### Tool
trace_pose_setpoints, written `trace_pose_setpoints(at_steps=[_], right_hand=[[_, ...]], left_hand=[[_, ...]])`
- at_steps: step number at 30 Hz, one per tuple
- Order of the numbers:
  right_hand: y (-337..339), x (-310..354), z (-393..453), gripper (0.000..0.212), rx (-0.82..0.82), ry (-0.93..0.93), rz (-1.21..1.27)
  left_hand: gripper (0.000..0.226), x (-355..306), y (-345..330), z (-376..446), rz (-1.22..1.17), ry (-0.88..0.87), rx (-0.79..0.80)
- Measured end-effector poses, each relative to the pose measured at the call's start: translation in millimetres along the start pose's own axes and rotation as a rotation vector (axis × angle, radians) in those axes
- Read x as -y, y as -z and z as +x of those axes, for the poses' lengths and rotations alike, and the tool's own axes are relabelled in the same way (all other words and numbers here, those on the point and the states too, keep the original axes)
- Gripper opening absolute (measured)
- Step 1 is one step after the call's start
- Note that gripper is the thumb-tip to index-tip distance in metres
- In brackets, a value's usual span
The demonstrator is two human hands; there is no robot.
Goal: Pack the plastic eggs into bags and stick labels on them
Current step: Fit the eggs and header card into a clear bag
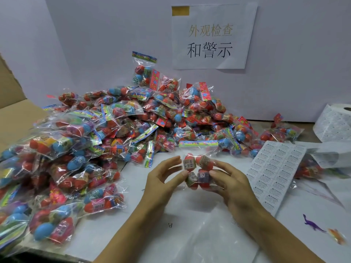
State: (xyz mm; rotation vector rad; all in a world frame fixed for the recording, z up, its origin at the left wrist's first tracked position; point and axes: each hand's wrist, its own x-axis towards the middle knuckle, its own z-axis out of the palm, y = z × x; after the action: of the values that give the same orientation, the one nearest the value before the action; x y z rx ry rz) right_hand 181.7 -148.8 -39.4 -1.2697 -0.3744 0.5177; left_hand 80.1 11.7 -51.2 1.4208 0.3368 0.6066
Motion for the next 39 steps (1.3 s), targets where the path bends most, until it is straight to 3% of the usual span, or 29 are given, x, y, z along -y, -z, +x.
trace_pose_setpoints(at_steps=[4,11,17,19,24,30,32,36,39], right_hand=[[-1,-1,1,0.033,0.036,-0.053,0.026],[0,-2,2,0.037,0.062,-0.034,0.024],[0,-3,0,0.026,-0.043,0.043,0.029],[0,-4,-1,0.030,-0.071,0.090,-0.021],[-4,-2,-8,0.050,0.088,0.113,-0.136],[-8,0,-18,0.035,0.327,0.190,-0.294],[-10,1,-19,0.031,0.268,0.235,-0.271],[-6,4,-13,0.015,-0.040,0.311,-0.228],[-1,6,-10,0.035,-0.028,0.156,-0.285]], left_hand=[[0.032,-2,-2,-2,-0.039,-0.025,0.020],[0.033,-1,0,0,-0.038,-0.042,0.020],[0.019,4,3,0,0.150,-0.151,-0.115],[0.017,2,1,-1,0.116,-0.155,-0.079],[0.036,-1,-5,-5,0.099,-0.114,0.042],[0.034,-3,-1,-4,-0.039,-0.056,-0.023],[0.025,-5,-3,-4,-0.092,-0.014,-0.021],[0.029,-11,-3,-5,-0.211,0.130,-0.008],[0.024,-10,-5,-5,-0.203,0.167,0.063]])
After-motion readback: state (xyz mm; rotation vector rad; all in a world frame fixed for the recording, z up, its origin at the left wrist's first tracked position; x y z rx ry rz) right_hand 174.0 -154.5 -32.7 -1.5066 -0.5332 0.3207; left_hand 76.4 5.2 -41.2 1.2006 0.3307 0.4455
